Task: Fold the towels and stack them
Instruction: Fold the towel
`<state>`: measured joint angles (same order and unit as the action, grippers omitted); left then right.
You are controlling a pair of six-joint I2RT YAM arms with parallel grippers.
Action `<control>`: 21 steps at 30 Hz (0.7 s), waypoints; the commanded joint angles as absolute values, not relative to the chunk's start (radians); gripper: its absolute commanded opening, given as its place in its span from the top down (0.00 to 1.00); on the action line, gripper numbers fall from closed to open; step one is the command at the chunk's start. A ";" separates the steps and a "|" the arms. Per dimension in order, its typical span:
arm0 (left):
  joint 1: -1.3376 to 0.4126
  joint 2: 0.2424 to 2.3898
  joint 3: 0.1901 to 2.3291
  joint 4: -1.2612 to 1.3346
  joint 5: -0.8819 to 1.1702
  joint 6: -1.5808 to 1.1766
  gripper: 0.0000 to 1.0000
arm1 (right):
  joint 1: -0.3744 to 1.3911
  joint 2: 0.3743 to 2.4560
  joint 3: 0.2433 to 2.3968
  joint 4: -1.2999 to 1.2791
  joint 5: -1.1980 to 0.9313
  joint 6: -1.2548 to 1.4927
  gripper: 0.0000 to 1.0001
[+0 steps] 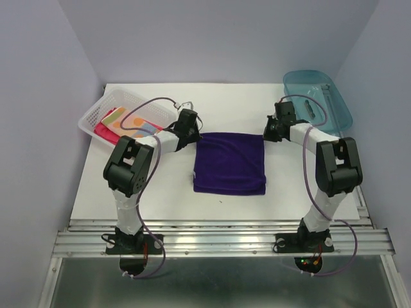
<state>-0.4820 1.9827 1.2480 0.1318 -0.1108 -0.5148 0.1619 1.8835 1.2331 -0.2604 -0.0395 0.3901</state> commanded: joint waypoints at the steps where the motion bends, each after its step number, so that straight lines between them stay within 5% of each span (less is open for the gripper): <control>1: -0.486 1.752 1.089 0.314 -0.084 -0.515 1.00 | 0.155 1.697 1.117 -0.184 -0.104 0.388 0.99; 21: -0.681 1.256 0.502 0.402 -0.236 -0.705 1.00 | 0.176 1.089 0.568 -0.229 -0.276 0.523 0.99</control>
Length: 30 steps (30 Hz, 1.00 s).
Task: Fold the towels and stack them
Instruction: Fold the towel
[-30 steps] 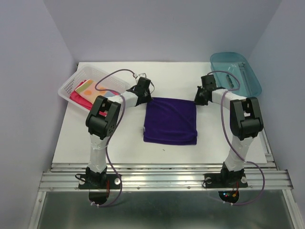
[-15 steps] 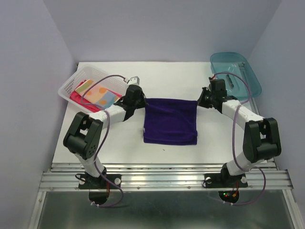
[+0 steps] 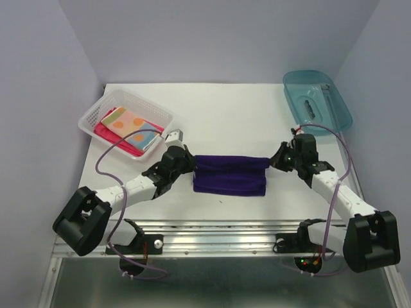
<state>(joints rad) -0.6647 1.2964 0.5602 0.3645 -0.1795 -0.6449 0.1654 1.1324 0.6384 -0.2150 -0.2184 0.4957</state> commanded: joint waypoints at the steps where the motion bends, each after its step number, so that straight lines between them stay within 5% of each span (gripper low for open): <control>1: -0.689 1.253 0.480 0.403 -0.238 -0.713 1.00 | 0.176 1.074 0.554 -0.230 -0.287 0.528 0.99; 18: -0.715 1.204 0.336 0.443 -0.166 -0.759 1.00 | 0.184 1.025 0.380 -0.216 -0.339 0.551 0.94; 21: -0.719 1.183 0.301 0.436 -0.153 -0.776 0.85 | 0.184 1.005 0.368 -0.232 -0.345 0.554 0.88; 22: -0.721 1.161 0.293 0.427 -0.152 -0.787 0.70 | 0.184 0.999 0.365 -0.238 -0.357 0.561 0.79; 27: -0.730 1.080 0.290 0.342 -0.138 -0.796 0.50 | 0.184 0.914 0.380 -0.301 -0.419 0.572 0.37; 30: -0.733 1.016 0.307 0.264 -0.146 -0.799 0.27 | 0.184 0.861 0.414 -0.356 -0.410 0.571 0.25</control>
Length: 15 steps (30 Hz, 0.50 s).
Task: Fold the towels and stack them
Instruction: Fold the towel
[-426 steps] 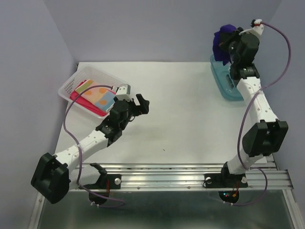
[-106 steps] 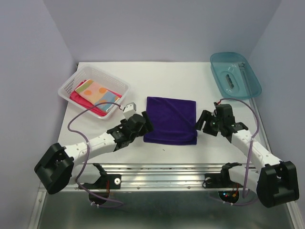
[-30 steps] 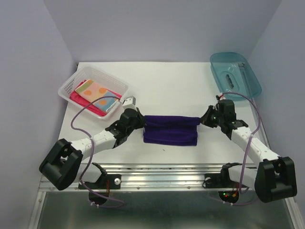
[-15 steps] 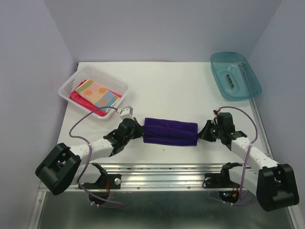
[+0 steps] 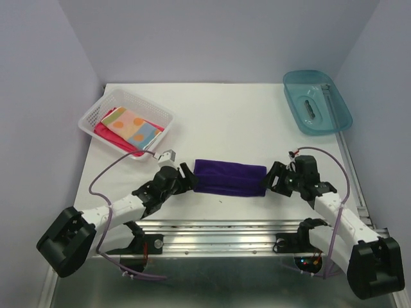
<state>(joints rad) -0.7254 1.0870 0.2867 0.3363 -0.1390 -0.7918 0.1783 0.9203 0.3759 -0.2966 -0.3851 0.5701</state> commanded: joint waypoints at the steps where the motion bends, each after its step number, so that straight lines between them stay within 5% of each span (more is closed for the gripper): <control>1: -0.732 0.987 0.307 0.262 -0.149 -0.793 0.07 | 0.184 0.835 0.422 -0.363 -0.399 0.571 0.20; 4: -0.733 0.966 0.334 0.262 -0.153 -0.766 0.01 | 0.184 0.816 0.462 -0.388 -0.370 0.554 0.00; 15: -0.732 1.300 0.578 0.204 -0.226 -0.712 0.01 | 0.187 0.982 0.534 -0.281 -0.241 0.565 0.00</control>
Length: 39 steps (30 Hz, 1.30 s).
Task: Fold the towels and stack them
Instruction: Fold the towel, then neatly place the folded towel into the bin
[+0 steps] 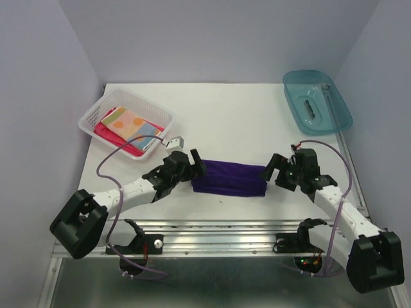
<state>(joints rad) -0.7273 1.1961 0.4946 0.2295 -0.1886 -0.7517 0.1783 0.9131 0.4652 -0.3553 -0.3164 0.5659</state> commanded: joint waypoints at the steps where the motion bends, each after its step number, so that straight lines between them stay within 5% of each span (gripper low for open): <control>1: -0.733 1.321 0.589 0.198 -0.224 -0.709 0.01 | 0.189 1.000 0.543 -0.281 -0.227 0.561 0.00; 19: -0.715 1.497 0.620 0.245 -0.134 -0.673 0.02 | 0.448 1.040 0.477 -0.385 -0.043 0.601 0.00; 28: -0.729 1.503 0.525 0.333 -0.086 -0.707 0.33 | 0.448 0.941 0.471 -0.371 -0.084 0.624 0.00; 34: -0.790 1.578 0.571 0.226 -0.179 -0.733 0.70 | 0.448 0.827 0.525 -0.414 -0.006 0.634 0.00; 36: -0.807 1.589 0.584 0.195 -0.225 -0.742 0.75 | 0.446 0.815 0.531 -0.422 0.028 0.632 0.00; 39: -0.821 1.603 0.601 0.155 -0.271 -0.753 1.00 | 0.446 0.808 0.538 -0.429 0.049 0.630 0.00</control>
<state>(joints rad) -0.7937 1.5558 0.5983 0.3443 -0.2005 -0.7395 0.4412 0.8181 0.4892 -0.4118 -0.0101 0.6254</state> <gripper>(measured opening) 0.116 0.999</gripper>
